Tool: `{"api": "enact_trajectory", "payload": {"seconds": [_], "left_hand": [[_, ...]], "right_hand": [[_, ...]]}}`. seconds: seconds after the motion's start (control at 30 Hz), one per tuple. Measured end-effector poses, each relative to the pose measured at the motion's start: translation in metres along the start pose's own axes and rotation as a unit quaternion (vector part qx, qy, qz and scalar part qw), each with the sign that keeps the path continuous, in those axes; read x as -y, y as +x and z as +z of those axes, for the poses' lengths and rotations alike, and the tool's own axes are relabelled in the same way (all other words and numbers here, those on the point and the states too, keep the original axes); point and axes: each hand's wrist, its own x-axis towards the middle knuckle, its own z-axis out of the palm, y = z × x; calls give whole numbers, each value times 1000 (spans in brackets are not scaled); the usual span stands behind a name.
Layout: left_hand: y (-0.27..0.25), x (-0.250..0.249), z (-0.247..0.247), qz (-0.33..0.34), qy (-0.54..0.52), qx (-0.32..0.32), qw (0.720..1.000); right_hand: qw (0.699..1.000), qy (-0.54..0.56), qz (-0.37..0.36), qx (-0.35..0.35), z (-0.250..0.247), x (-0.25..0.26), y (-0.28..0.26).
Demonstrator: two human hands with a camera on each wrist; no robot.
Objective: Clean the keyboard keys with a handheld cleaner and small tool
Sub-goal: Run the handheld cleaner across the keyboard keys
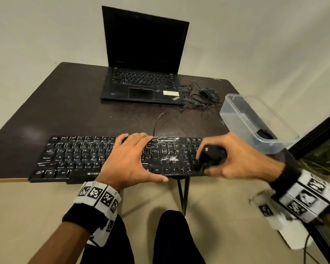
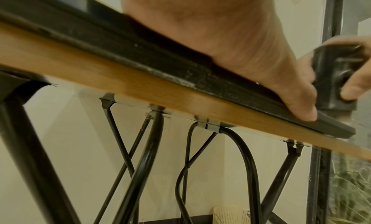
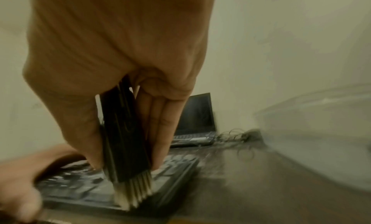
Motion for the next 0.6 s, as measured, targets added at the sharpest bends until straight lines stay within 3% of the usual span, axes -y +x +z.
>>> {"api": "enact_trajectory", "payload": {"seconds": [0.07, 0.2, 0.3, 0.43, 0.6], "left_hand": [[0, -1, 0, 0, 2, 4, 1000], [0, -2, -1, 1, 4, 7, 1000], [-2, 0, 1, -2, 2, 8, 1000], [-2, 0, 2, 5, 7, 0, 1000], [-2, 2, 3, 4, 0, 2, 1000]], "right_hand": [[999, 13, -22, 37, 11, 8, -4], [999, 7, 3, -46, 8, -3, -1], [999, -6, -23, -26, 12, -1, -7], [998, -11, 19, -61, 3, -11, -6], [999, -7, -7, -34, 12, -6, -9]]}}
